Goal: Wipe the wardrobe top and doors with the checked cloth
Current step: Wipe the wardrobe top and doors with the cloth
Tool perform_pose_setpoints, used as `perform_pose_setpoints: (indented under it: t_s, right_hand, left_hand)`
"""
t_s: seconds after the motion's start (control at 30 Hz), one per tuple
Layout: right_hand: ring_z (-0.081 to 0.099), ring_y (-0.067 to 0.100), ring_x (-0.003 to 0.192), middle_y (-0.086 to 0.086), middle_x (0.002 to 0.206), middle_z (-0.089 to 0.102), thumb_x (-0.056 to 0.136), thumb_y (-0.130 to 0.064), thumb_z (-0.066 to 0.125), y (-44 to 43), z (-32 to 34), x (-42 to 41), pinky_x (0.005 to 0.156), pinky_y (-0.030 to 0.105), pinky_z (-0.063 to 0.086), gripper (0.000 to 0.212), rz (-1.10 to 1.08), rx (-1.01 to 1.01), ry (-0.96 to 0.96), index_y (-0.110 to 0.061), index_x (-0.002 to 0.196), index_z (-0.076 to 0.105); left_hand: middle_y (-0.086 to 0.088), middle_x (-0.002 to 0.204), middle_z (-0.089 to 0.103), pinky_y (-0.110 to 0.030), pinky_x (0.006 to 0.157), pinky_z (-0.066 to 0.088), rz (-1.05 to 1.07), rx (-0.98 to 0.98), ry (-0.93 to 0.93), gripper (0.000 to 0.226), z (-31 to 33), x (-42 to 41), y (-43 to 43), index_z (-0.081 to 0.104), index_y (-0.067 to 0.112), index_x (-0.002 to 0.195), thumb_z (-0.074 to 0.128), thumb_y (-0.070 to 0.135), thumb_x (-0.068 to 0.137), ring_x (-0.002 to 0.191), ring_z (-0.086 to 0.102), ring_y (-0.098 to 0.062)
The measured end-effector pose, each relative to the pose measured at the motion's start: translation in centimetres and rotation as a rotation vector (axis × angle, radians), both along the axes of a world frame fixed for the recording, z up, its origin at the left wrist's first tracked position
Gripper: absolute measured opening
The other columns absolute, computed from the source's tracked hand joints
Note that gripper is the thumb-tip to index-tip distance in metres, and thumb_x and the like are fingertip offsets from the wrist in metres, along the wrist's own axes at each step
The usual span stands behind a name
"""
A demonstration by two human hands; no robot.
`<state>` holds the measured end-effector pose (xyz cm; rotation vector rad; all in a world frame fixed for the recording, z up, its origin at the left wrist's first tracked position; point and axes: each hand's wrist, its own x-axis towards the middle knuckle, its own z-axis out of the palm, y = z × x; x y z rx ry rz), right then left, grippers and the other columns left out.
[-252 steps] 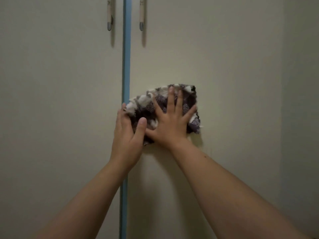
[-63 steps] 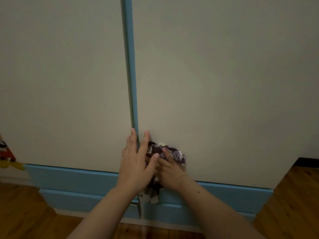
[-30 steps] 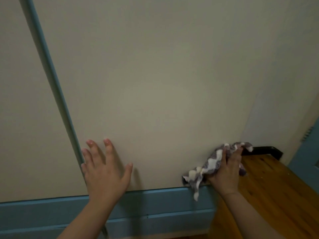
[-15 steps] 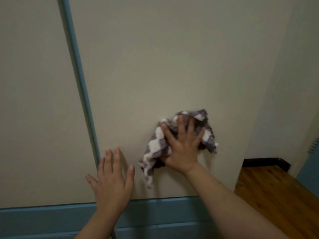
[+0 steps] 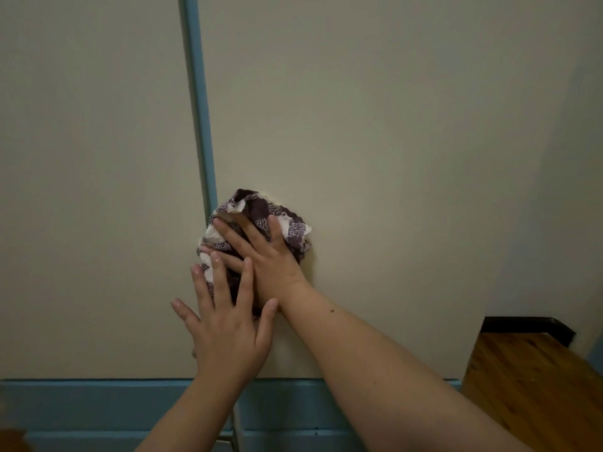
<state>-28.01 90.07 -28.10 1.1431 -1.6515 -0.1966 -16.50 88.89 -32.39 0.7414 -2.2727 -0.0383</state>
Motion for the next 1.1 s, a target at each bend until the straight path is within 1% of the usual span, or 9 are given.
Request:
perform_pose_setpoints:
  t_s: [0.1, 0.17, 0.3, 0.53, 0.67, 0.77, 0.9, 0.97, 1.1]
  right_hand:
    - [0.001, 0.026, 0.142, -0.005, 0.157, 0.014, 0.081, -0.059, 0.047, 0.4, 0.7, -0.9, 0.106, 0.059, -0.016, 0.073, 0.055, 0.0, 0.038, -0.04, 0.146, 0.019]
    - [0.005, 0.027, 0.142, -0.004, 0.156, 0.018, 0.081, -0.057, 0.05, 0.9, 2.0, -1.8, 0.108, 0.058, -0.014, 0.073, 0.12, -0.032, 0.068, -0.038, 0.146, 0.022]
    - [0.014, 0.028, 0.141, -0.001, 0.153, 0.028, 0.077, -0.061, 0.048, 2.4, 5.5, -3.1, 0.108, 0.057, -0.005, 0.074, 0.224, -0.122, 0.068, -0.036, 0.144, 0.031]
    - [0.022, 0.03, 0.14, 0.004, 0.15, 0.033, 0.078, -0.07, 0.042, 7.0, 9.9, -6.4, 0.107, 0.06, 0.004, 0.072, 0.224, -0.333, 0.03, -0.035, 0.141, 0.039]
    - [0.021, 0.031, 0.139, 0.004, 0.152, 0.028, 0.076, -0.074, 0.039, 11.7, 10.9, -9.7, 0.107, 0.059, 0.008, 0.078, 0.112, -0.439, -0.002, -0.034, 0.142, 0.034]
    - [0.014, 0.031, 0.14, 0.005, 0.153, 0.018, 0.073, -0.074, 0.034, 15.7, 11.0, -12.2, 0.107, 0.059, 0.006, 0.083, 0.017, -0.5, -0.109, -0.034, 0.145, 0.023]
    - [0.007, 0.032, 0.141, 0.012, 0.155, 0.013, 0.07, -0.065, 0.036, 20.4, 10.1, -14.4, 0.102, 0.07, 0.005, 0.085, -0.075, -0.7, -0.342, -0.035, 0.146, 0.011]
    - [0.004, 0.035, 0.142, 0.013, 0.156, 0.01, 0.067, -0.066, 0.036, 21.5, 9.7, -14.7, 0.103, 0.069, 0.001, 0.089, -0.092, -0.778, -0.466, -0.039, 0.144, 0.001]
    - [-0.001, 0.036, 0.143, 0.012, 0.157, 0.003, 0.062, -0.067, 0.036, 21.3, 10.1, -14.2, 0.105, 0.068, -0.002, 0.097, -0.107, -0.843, -0.566, -0.037, 0.146, -0.002]
  left_hand:
    - [-0.019, 0.152, 0.017, -0.076, 0.093, 0.014, -0.005, -0.028, 0.014, 0.068, 1.1, 0.0, -0.3, 0.029, 0.02, 0.142, 0.009, 0.062, 0.091, 0.137, 0.01, -0.04]
    - [-0.021, 0.152, 0.018, -0.076, 0.093, 0.015, -0.013, -0.022, 0.041, 0.069, 2.2, -0.2, -0.3, 0.026, 0.02, 0.142, 0.009, 0.062, 0.091, 0.136, 0.013, -0.045]
    - [-0.024, 0.152, 0.01, -0.073, 0.096, 0.017, -0.03, 0.042, 0.13, 0.072, 4.4, -0.7, -0.4, 0.015, 0.023, 0.145, 0.008, 0.067, 0.088, 0.134, 0.017, -0.053]
    - [-0.015, 0.155, -0.009, -0.061, 0.108, 0.007, -0.055, 0.135, 0.188, 0.086, 7.8, -1.9, 0.2, -0.006, 0.03, 0.143, -0.011, 0.079, 0.072, 0.141, 0.002, -0.041]
    - [-0.013, 0.155, -0.013, -0.057, 0.11, 0.005, -0.072, 0.113, 0.197, 0.086, 10.5, -2.5, 0.4, 0.0, 0.03, 0.147, 0.0, 0.073, 0.072, 0.142, -0.003, -0.037]
    - [-0.011, 0.155, -0.016, -0.054, 0.111, 0.002, -0.068, 0.085, 0.167, 0.085, 11.9, -2.9, 0.0, -0.001, 0.033, 0.147, -0.002, 0.071, 0.071, 0.142, -0.007, -0.034]
    - [-0.008, 0.156, -0.013, -0.05, 0.113, 0.002, -0.093, 0.115, 0.125, 0.082, 13.1, -3.5, 0.0, -0.004, 0.034, 0.146, 0.005, 0.07, 0.073, 0.143, -0.009, -0.031]
    - [-0.008, 0.157, -0.007, -0.045, 0.115, 0.004, -0.114, 0.135, 0.151, 0.089, 13.4, -3.3, 0.0, -0.001, 0.032, 0.147, 0.002, 0.074, 0.069, 0.143, -0.005, -0.029]
    - [-0.008, 0.156, 0.014, -0.039, 0.115, 0.009, -0.238, 0.177, 0.308, 0.093, 14.3, -2.5, -0.5, 0.011, 0.027, 0.147, 0.0, 0.073, 0.067, 0.143, 0.009, -0.024]
